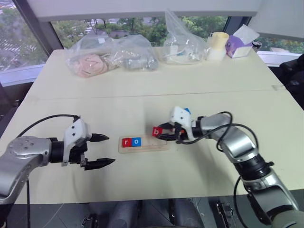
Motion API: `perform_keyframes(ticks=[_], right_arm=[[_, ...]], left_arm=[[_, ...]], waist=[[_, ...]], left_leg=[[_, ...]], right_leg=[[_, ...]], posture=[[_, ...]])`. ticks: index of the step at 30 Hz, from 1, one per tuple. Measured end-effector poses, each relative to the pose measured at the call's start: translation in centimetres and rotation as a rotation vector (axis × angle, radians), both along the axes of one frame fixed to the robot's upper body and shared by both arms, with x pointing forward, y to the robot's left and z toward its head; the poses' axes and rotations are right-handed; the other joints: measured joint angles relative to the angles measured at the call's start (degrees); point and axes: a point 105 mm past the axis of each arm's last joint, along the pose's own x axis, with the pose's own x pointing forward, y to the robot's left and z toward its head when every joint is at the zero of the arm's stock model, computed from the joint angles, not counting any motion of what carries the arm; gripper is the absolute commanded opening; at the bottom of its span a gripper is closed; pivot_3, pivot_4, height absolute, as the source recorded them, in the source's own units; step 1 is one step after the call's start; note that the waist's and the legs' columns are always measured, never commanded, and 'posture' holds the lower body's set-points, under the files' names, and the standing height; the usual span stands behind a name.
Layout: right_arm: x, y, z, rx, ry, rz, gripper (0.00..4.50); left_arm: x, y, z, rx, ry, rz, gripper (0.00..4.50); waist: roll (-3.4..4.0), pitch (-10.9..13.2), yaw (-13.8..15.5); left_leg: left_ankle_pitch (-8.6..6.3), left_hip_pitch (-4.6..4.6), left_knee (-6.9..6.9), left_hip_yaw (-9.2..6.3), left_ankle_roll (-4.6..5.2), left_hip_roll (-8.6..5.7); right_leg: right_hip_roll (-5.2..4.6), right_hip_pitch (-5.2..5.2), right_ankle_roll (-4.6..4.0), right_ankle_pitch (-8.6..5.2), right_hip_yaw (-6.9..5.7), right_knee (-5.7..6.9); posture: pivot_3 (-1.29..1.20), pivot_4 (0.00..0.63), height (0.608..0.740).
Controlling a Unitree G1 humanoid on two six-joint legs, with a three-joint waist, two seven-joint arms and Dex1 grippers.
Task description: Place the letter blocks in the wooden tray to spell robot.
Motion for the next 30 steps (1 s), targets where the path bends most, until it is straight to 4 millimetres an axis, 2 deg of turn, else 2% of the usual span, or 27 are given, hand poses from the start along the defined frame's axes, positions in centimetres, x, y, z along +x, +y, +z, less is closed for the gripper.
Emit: perform_keyframes(ticks=[4,8,25,26,30], right_arm=[[-0.3,1.2,-0.4,-0.041,-0.023,0.046,1.15],[-0.7,2.3,-1.0,-0.058,-0.024,0.086,1.15],[-0.5,3.4,-2.3,-0.107,-0.051,0.137,1.15],[-0.4,3.4,-2.4,-0.107,-0.054,0.138,2.21],[0.0,3.4,-2.4,-0.117,-0.086,0.131,4.15]], left_arm=[[0.1,-0.1,0.0,0.0,-0.008,0.017,4.5],[-0.2,-1.1,0.1,-0.036,-0.022,0.016,4.5],[-0.6,-1.3,-0.4,-0.03,0.0,0.039,4.5],[-0.6,-1.3,-0.4,-0.03,0.0,0.04,4.5],[-0.5,-1.3,-0.3,-0.029,-0.004,0.046,4.5]], waist=[[0.0,0.0,-0.1],[0.0,0.0,-0.2],[-0.01,0.0,-0.2],[-0.01,0.0,-0.2],[-0.01,0.0,-0.2]], left_leg=[[0.0,0.0,-0.02,-0.01,0.0,0.03],[0.01,0.0,-0.01,-0.01,0.0,0.05],[0.02,0.01,-0.01,-0.01,-0.01,0.05],[0.02,0.01,-0.01,-0.01,-0.01,0.05],[0.02,0.01,-0.01,-0.01,-0.01,0.05]], right_leg=[[0.05,-0.04,0.01,0.01,0.0,0.05],[0.07,-0.07,0.01,0.01,0.0,0.09],[0.17,-0.07,0.02,0.02,0.0,0.11],[0.17,-0.07,0.02,0.02,-0.01,0.11],[0.18,-0.07,0.02,0.02,0.0,0.11]], posture=[[0.0,0.15,0.74],[0.0,0.15,0.74],[0.0,0.15,0.74],[0.0,0.15,0.74],[0.0,0.15,0.74]])
